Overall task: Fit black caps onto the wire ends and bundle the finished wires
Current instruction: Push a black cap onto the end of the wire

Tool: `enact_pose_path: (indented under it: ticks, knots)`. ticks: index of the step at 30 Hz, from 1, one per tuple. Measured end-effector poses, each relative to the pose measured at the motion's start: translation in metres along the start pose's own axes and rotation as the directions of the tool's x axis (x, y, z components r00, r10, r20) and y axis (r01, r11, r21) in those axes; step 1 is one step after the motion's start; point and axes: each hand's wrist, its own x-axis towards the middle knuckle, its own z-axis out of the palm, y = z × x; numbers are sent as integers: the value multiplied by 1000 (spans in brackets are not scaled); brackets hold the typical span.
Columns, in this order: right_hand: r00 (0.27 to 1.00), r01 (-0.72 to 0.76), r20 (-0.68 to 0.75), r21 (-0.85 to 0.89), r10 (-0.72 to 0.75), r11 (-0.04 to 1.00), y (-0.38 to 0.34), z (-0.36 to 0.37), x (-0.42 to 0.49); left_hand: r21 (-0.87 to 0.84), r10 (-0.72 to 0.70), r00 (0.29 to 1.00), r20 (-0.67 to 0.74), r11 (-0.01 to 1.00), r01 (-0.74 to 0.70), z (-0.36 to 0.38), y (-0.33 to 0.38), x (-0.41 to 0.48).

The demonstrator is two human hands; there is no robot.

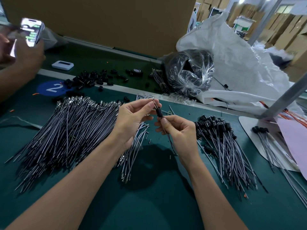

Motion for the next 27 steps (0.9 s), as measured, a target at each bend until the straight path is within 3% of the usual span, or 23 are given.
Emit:
enact_pose_path:
  ticks: [16, 27]
  knots:
    - [998, 19, -55, -86, -24, 996, 1, 1, 0, -142, -14, 998, -69, 990, 4, -1, 2, 2]
    - [1000, -12, -26, 10, 12, 1000, -2, 2, -1, -161, -33, 998, -61, 987, 22, -1, 4, 1]
